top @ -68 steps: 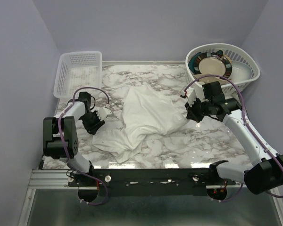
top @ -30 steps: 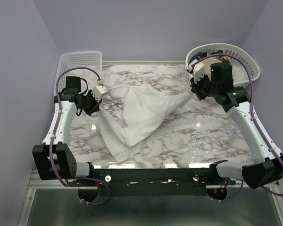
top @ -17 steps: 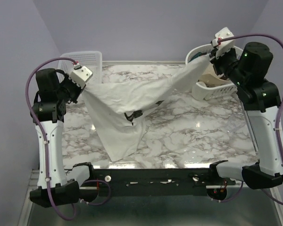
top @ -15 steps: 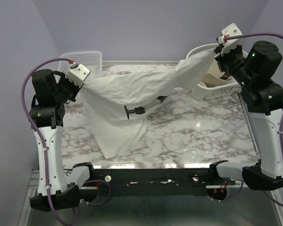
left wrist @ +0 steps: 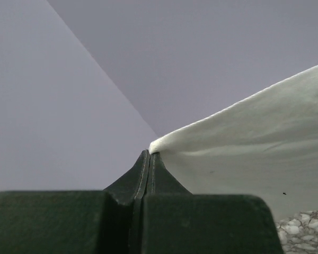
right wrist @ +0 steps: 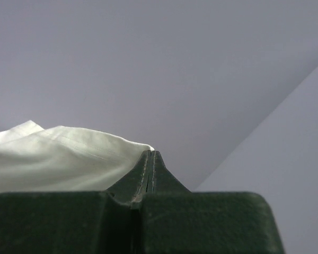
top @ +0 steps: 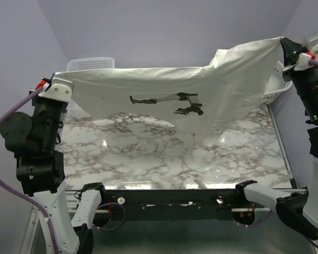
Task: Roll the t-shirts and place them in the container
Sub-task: Flatten out the T-shirt at the center of the board.
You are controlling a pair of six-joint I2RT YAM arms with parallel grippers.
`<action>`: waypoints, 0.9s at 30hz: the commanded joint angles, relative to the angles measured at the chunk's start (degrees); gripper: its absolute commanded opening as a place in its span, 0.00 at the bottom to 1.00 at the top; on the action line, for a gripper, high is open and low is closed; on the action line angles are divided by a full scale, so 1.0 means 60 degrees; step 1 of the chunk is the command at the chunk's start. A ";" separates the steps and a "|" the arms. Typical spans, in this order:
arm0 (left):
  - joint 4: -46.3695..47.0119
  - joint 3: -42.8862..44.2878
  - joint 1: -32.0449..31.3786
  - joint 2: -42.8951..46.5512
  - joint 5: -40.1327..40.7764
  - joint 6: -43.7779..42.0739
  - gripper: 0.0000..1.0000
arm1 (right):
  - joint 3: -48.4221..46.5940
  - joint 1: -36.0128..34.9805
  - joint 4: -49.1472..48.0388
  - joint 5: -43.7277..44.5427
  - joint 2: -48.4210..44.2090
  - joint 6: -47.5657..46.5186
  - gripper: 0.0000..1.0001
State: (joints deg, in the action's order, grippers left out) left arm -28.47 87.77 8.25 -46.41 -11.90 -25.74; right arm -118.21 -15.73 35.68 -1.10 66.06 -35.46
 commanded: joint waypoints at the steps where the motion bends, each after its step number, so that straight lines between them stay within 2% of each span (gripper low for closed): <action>1: 0.0512 0.0459 0.0060 0.0732 0.0562 0.0407 0.00 | -0.0847 0.0072 0.0321 -0.0504 -0.0829 0.0095 0.00; 6: 0.0540 0.0841 0.0060 0.1421 0.0723 0.0656 0.00 | -0.1304 0.0058 0.1258 -0.1119 -0.1765 0.0241 0.00; 11: 0.0906 0.1191 0.0060 0.2183 0.1133 0.0847 0.00 | -0.1551 0.0087 0.1465 -0.1222 -0.2922 0.0359 0.01; 15: 0.1126 0.1733 0.0061 0.2433 0.1338 0.0862 0.00 | -0.2342 0.0262 0.1466 -0.1368 -0.3261 0.0417 0.01; 20: 0.1171 0.3180 0.0060 0.2067 0.1354 0.0891 0.00 | -0.3193 0.0716 0.0925 -0.1923 -0.3320 0.0593 0.01; 23: 0.0967 0.3929 0.0060 0.1614 0.1281 0.0876 0.00 | -0.3091 0.1009 0.0280 -0.2130 -0.3320 0.0608 0.01; 26: 0.0703 0.4035 0.0060 0.1145 0.0945 0.0891 0.00 | -0.2887 0.1068 -0.0028 -0.2014 -0.3072 0.0550 0.01; 27: 0.0571 0.3991 0.0075 0.1013 0.0827 0.0905 0.00 | -0.2378 0.1083 -0.0174 -0.1984 -0.3013 0.0520 0.01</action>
State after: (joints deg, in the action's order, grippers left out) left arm -22.48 111.68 8.25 -34.79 -6.70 -20.91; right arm -136.29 -10.15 39.70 -12.93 46.22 -32.01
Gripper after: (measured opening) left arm 0.008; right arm 0.009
